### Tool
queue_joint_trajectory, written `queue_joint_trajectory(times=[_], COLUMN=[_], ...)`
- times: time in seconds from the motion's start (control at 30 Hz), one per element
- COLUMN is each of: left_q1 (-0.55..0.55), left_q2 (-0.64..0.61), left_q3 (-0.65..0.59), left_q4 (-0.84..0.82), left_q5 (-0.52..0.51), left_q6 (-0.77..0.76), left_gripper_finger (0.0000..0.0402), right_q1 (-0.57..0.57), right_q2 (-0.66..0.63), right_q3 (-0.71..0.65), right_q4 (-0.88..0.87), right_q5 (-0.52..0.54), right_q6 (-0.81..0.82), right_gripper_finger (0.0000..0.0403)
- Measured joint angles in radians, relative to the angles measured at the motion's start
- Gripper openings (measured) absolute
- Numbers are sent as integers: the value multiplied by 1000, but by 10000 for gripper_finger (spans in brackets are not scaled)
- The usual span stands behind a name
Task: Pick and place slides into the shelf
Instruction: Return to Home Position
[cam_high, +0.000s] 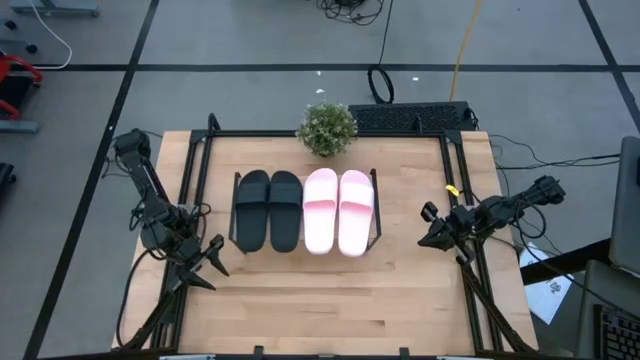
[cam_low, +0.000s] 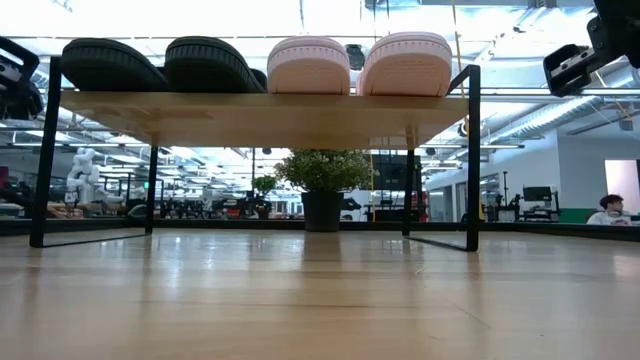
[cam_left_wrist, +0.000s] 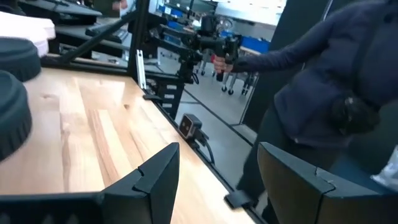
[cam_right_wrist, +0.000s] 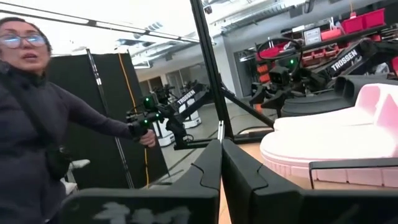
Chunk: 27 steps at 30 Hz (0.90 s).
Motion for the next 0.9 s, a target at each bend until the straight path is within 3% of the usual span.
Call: queue_joint_trajectory(times=[0.37, 0.9], left_q1=[-16, -15], left_q2=[4, 4], left_q3=[0, 0], left_q4=[-5, -4], left_q5=[-5, -5], left_q6=[-164, -163], left_gripper_finger=[214, 214], right_q1=[0, 0], right_q2=[0, 0], right_q3=[-1, -2], right_q4=[0, 0], right_q5=[0, 0], right_q6=[30, 30], right_gripper_finger=[2, 2])
